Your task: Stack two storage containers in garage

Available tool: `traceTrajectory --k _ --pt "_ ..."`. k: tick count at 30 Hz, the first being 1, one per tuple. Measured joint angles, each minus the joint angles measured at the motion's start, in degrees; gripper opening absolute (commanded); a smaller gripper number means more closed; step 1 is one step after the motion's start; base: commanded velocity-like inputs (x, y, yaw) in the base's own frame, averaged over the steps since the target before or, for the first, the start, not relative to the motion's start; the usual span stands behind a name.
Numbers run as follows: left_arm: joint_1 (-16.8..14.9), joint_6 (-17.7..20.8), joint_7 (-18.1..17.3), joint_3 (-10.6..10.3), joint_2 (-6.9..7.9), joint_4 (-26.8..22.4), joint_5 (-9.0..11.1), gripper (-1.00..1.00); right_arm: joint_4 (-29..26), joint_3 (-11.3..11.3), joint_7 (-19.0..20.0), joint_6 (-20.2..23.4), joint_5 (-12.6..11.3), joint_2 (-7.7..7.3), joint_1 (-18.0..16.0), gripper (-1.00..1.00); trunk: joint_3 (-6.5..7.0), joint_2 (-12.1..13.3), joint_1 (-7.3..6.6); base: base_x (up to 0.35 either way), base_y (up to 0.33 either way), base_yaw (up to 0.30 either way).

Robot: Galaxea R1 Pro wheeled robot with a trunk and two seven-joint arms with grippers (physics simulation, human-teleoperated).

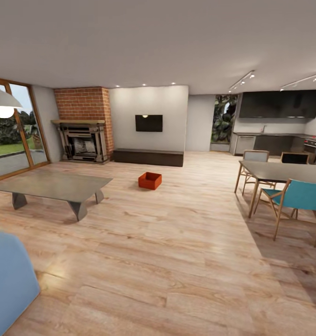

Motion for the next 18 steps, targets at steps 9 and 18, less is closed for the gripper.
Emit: traceTrajectory --k 9,18 --pt "0.0 0.0 0.0 0.0 -0.05 0.0 0.0 1.0 0.0 0.0 0.0 0.0 0.0 0.0 0.0 1.0 0.0 0.0 0.0 0.322 0.0 0.0" --pt "0.0 0.0 0.0 0.0 -0.06 0.0 0.0 1.0 0.0 0.1 0.0 0.0 0.0 0.0 0.0 1.0 0.0 0.0 0.0 0.322 0.0 0.0"
